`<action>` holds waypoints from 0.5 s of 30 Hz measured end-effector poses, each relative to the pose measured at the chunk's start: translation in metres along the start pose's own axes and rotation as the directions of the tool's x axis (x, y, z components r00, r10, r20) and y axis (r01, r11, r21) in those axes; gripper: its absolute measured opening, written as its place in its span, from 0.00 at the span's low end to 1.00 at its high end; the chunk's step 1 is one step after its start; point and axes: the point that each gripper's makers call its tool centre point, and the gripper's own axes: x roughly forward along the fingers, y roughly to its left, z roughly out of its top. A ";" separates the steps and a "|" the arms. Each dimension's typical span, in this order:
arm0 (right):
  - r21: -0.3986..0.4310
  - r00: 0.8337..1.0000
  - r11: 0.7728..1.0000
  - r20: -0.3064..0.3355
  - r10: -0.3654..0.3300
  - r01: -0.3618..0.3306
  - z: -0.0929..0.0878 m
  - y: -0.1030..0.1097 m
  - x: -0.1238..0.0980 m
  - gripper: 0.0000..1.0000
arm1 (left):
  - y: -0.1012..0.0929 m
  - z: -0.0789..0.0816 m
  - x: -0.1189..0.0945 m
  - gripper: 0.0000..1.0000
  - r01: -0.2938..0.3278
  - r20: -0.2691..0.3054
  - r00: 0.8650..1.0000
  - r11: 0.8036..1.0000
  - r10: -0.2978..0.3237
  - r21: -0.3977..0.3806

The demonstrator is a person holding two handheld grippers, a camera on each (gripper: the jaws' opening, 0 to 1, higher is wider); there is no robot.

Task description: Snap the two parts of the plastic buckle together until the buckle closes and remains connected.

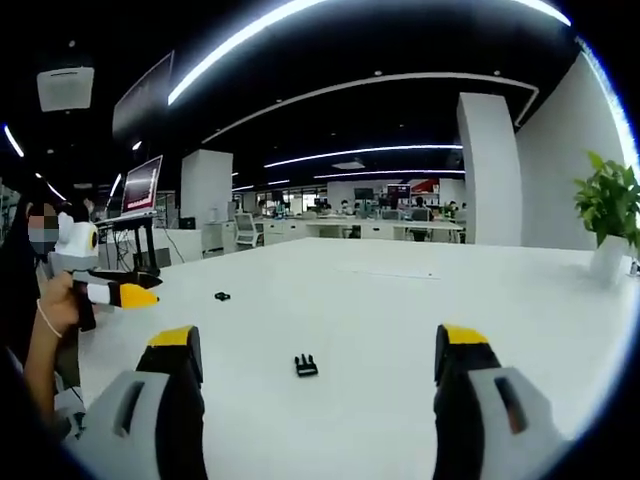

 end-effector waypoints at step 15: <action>-0.021 1.000 1.000 -0.025 0.002 -0.003 -0.004 -0.006 0.012 0.96 | 0.009 0.007 -0.002 0.83 0.008 0.012 1.000 1.000 -0.008 0.017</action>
